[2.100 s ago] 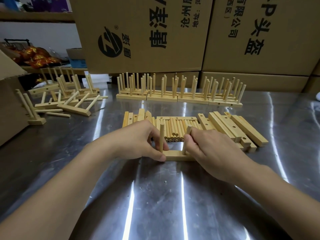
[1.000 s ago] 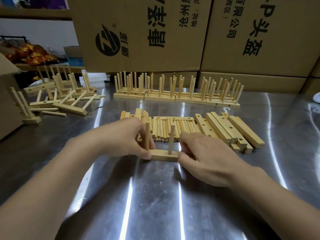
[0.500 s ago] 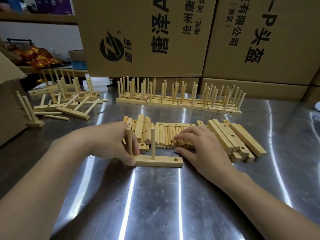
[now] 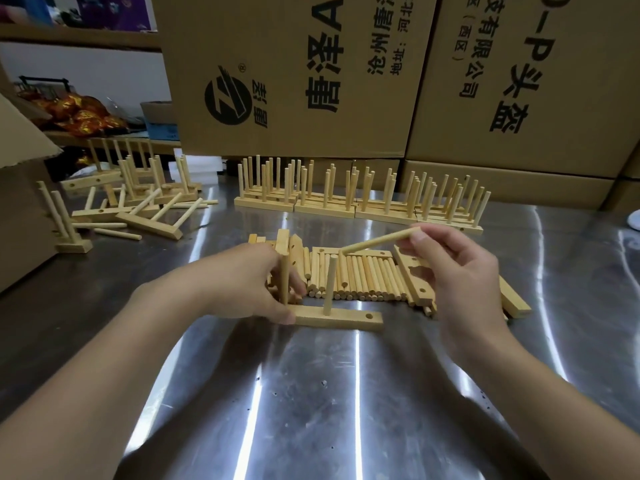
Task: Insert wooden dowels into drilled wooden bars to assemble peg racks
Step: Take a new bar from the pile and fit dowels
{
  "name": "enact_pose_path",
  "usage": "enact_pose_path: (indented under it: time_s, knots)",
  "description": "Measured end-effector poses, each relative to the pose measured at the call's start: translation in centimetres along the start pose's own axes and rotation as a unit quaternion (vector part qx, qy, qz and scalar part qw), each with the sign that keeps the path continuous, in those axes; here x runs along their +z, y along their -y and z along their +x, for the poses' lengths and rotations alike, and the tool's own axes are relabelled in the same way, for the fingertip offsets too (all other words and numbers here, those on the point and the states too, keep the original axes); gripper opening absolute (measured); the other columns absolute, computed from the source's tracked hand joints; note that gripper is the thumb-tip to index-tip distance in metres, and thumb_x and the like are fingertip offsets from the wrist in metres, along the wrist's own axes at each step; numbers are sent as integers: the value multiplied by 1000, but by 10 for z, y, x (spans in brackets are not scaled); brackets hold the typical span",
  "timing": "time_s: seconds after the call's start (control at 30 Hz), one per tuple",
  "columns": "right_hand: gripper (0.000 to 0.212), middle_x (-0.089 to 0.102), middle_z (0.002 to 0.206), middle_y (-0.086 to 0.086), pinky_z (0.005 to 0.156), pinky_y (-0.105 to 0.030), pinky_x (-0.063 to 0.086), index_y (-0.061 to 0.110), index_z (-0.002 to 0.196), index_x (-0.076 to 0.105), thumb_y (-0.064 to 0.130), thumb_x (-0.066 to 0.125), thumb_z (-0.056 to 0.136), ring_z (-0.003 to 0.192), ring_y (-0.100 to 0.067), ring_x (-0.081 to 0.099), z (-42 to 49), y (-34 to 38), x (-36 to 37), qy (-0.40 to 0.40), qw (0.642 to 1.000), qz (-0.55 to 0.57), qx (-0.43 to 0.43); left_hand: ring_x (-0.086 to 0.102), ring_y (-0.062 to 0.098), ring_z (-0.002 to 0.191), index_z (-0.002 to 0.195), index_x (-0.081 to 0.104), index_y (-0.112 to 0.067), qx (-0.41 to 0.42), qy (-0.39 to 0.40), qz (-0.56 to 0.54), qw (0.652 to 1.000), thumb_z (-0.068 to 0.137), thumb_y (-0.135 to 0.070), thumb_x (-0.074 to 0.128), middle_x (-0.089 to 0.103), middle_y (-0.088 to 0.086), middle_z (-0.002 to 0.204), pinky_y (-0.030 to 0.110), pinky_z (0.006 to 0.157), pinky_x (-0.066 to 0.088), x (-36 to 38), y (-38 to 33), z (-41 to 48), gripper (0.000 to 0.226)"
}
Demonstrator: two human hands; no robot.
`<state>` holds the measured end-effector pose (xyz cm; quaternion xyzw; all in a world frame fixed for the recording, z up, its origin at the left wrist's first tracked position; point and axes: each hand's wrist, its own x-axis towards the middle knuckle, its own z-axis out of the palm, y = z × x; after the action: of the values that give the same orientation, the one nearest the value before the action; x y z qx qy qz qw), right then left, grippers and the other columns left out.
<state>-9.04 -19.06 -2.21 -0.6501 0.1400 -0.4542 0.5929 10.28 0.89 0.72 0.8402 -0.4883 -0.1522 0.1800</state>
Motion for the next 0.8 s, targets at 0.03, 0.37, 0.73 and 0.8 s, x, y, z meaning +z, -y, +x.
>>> enact_pose_path:
  time_s: [0.03,0.37,0.73,0.8]
  knots:
    - [12,82,98,-3,80,-32,54,22,102,81,19,69,102,99,-15,78,1,1,-3,-11,999,26,30,64,-15,84,106,77,-43,9,0,-20,1000,75,-47,94,70,-36,96,9,65,45,-2,-2,-2,35]
    - [20,81,107,-7,74,-21,56,26,107,83,29,74,90,107,-19,76,2,11,-9,29,994,101,44,65,6,90,104,78,-44,142,-230,-154,950,77,-67,77,75,-21,96,20,74,47,6,-39,-9,35]
    - [23,81,100,-2,76,-17,56,25,106,82,29,87,83,94,-12,75,-4,17,-5,73,995,56,-28,59,-8,61,97,85,-25,181,-306,-211,911,86,-23,86,75,-20,76,3,58,41,11,-43,-9,11]
    - [24,81,100,-4,77,-18,57,25,104,82,27,87,81,95,-14,77,-4,18,-4,82,994,57,-40,60,-6,63,99,85,-25,170,-312,-210,911,86,-23,87,76,-19,79,4,60,43,10,-42,-9,13]
